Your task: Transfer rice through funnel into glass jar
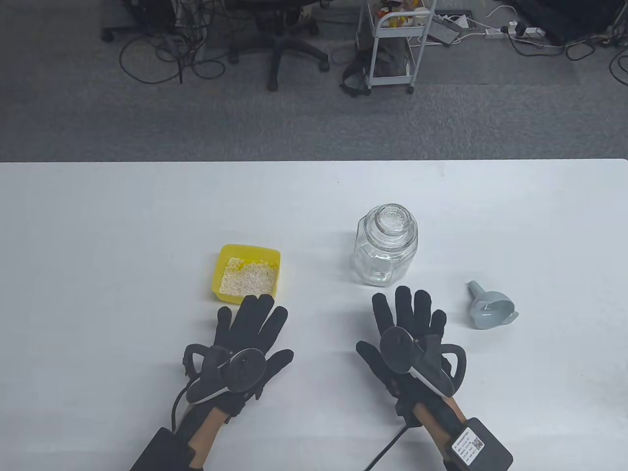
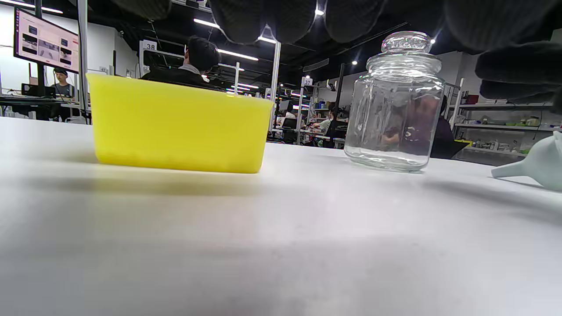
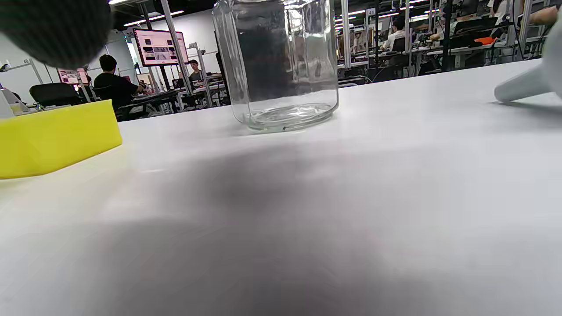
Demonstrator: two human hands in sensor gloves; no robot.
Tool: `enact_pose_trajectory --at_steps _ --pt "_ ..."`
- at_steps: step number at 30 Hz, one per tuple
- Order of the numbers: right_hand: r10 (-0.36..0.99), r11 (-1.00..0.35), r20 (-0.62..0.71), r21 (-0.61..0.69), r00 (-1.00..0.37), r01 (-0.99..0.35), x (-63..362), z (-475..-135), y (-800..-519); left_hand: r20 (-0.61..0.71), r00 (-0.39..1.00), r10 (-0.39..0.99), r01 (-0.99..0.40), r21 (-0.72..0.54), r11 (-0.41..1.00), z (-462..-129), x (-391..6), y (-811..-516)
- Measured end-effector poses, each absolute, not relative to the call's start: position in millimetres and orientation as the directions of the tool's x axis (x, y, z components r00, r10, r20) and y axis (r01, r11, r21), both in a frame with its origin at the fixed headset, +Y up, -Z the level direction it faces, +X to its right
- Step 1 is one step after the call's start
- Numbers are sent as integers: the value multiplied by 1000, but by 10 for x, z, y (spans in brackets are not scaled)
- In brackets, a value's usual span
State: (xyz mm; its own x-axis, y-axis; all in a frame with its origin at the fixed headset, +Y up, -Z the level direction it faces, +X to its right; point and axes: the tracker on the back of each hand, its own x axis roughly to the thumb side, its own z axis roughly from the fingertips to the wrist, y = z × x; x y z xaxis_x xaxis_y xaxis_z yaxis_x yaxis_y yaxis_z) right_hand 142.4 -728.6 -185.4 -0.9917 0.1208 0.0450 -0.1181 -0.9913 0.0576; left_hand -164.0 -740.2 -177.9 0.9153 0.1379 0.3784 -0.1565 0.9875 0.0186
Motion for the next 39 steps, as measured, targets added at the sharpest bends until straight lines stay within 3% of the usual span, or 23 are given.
enact_pose_trajectory --at_steps 11,14,16,21,26,39 --pt "183 -983 45 26 -982 -182 1429 -1894 -7211 364 922 129 -157 48 987 -1776 -1661 -7379" --pt "348 -933 40 -86 -937 -350 1404 -2007 -6864 361 923 132 -159 45 986 -1780 -1661 -7383" --pt "378 -915 39 -137 -925 -379 1392 -2098 -6677 357 926 122 -149 48 988 -1776 -1669 -7387" --pt "354 -912 -17 -229 -935 -341 1372 -2503 -6221 348 929 125 -151 49 987 -1779 -1696 -7382" --pt "360 -908 -63 -250 -931 -335 1401 -2807 -6000 347 928 133 -160 50 986 -1783 -1703 -7376" --pt "314 -942 -218 -193 -924 -275 1415 -3415 -5940 352 926 137 -166 52 985 -1779 -1698 -7365"
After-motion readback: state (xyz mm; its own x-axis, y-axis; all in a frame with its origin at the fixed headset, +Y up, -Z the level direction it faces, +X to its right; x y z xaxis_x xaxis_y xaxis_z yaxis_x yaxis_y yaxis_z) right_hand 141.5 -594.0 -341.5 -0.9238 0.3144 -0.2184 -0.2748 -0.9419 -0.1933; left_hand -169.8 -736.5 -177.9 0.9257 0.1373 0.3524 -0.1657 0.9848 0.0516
